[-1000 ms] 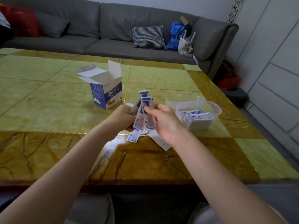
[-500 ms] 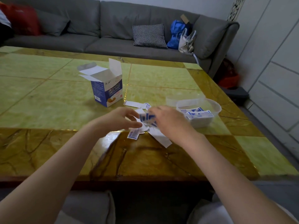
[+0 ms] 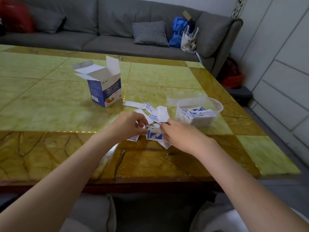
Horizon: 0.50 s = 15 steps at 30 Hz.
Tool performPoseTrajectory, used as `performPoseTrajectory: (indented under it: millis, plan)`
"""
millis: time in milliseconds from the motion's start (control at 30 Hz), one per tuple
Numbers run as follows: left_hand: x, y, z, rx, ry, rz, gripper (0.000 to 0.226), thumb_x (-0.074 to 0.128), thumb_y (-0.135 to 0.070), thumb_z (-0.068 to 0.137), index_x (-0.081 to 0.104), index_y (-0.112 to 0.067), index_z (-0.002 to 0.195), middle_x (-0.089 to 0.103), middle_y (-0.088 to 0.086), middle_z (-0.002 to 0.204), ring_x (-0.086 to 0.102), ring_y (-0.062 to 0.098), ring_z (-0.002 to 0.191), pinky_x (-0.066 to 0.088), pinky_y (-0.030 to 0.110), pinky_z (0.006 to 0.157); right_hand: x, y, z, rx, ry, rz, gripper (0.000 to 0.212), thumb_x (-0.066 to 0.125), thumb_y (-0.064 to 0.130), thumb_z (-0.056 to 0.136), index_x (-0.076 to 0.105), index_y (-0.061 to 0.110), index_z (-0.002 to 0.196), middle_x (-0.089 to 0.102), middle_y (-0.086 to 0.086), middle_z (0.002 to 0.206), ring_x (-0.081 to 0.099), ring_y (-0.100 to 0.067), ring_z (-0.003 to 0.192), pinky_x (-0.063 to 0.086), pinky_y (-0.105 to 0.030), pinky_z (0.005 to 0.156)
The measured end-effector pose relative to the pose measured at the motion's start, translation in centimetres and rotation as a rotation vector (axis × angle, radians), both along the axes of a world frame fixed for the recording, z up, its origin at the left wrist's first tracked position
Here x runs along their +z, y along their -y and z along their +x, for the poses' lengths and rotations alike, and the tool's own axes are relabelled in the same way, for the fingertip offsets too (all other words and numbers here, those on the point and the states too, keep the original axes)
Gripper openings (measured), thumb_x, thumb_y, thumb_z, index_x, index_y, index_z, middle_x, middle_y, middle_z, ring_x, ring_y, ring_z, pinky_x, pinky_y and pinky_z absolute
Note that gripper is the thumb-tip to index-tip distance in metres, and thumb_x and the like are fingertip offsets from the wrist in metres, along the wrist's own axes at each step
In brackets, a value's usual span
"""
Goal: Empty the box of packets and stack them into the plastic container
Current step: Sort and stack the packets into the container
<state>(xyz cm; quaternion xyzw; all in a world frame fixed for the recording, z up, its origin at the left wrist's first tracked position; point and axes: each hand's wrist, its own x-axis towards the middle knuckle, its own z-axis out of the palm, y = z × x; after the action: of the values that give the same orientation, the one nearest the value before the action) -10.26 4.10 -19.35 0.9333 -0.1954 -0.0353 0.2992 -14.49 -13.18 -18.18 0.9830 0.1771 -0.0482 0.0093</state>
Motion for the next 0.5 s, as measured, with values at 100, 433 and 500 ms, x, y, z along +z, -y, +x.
performPoseTrajectory:
  millis: [100, 433, 500]
  plan:
    - [0.1, 0.4, -0.2, -0.012, 0.029, 0.003, 0.013, 0.071, -0.017, 0.078, 0.067, -0.010, 0.089, 0.058, -0.007, 0.075, 0.057, 0.009, 0.070, 0.039, 0.008, 0.056, 0.6, -0.2, -0.1, -0.050, -0.012, 0.096, 0.016, 0.044, 0.017, 0.094, 0.055, 0.014, 0.106, 0.058, -0.008, 0.100, 0.056, -0.026, 0.085, 0.041, -0.032, 0.065]
    - [0.4, 1.0, -0.6, 0.038, 0.128, 0.124, 0.029, 0.065, -0.015, 0.082, 0.062, -0.014, 0.111, 0.067, 0.006, 0.098, 0.060, 0.018, 0.082, 0.042, 0.018, 0.065, 1.2, 0.1, -0.1, -0.173, -0.034, 0.229, 0.027, 0.047, 0.002, 0.088, 0.066, 0.013, 0.105, 0.060, -0.014, 0.099, 0.061, -0.031, 0.085, 0.043, -0.030, 0.068]
    - [0.5, 1.1, -0.5, 0.081, 0.155, 0.161, 0.027, 0.063, -0.015, 0.084, 0.063, -0.014, 0.110, 0.069, 0.006, 0.101, 0.061, 0.020, 0.088, 0.044, 0.025, 0.072, 1.1, 0.2, 0.0, -0.174, -0.034, 0.215, 0.028, 0.046, 0.001, 0.088, 0.067, 0.011, 0.102, 0.062, -0.014, 0.097, 0.060, -0.030, 0.083, 0.041, -0.029, 0.064]
